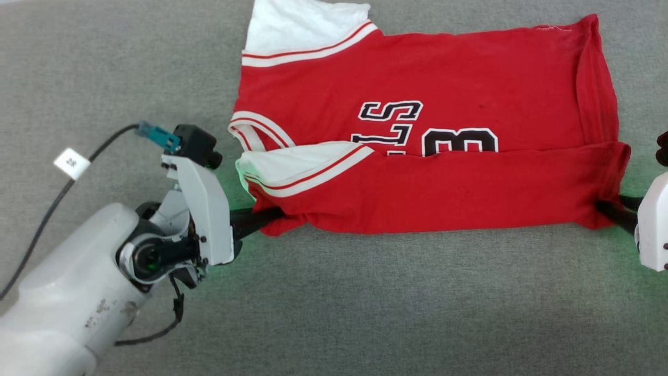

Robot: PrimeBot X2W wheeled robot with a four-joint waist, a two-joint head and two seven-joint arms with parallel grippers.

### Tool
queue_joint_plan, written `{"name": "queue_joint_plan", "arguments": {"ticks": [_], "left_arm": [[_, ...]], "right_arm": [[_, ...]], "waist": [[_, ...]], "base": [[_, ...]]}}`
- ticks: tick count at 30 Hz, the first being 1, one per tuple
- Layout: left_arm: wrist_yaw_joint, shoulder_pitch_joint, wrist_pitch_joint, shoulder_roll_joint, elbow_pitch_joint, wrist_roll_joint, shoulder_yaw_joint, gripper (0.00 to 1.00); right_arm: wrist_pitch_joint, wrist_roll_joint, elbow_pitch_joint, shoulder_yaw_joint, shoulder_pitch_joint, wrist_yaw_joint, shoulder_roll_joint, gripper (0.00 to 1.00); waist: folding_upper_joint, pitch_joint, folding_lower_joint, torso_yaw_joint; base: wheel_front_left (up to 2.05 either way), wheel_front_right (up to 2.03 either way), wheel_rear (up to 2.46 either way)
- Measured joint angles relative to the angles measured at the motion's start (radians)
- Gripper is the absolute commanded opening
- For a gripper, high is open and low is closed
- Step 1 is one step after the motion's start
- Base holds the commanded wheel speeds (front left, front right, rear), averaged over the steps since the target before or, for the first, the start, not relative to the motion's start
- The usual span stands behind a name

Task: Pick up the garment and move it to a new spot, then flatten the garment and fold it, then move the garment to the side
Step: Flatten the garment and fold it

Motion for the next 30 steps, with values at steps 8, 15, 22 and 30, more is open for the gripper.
{"name": "queue_joint_plan", "arguments": {"ticks": [8,15,22,30], "left_arm": [[-0.001,0.096,-0.083,0.043,-0.059,0.011,-0.004,0.0],[0.014,0.227,-0.154,0.13,-0.189,0.029,-0.012,0.0],[0.067,0.302,-0.201,0.168,-0.308,0.038,-0.014,0.0],[0.151,0.368,-0.365,0.195,-0.359,0.057,0.056,1.0]], "right_arm": [[-0.024,0.016,-0.027,-0.002,0.084,0.0,-0.026,0.0],[-0.002,0.044,-0.132,-0.049,0.249,0.0,-0.074,0.0],[0.005,0.03,-0.244,-0.14,0.383,0.0,-0.066,0.0],[-0.063,-0.058,-0.326,-0.277,0.444,0.0,0.019,1.0]], "waist": [[0.0,-0.049,0.0,0.014],[0.0,-0.09,0.0,0.024],[0.0,-0.095,0.0,0.028],[0.0,-0.099,0.0,0.018]], "base": [[0.0,0.0,0.0],[0.0,0.0,0.0],[0.0,0.0,0.0],[0.0,0.0,0.0]]}}
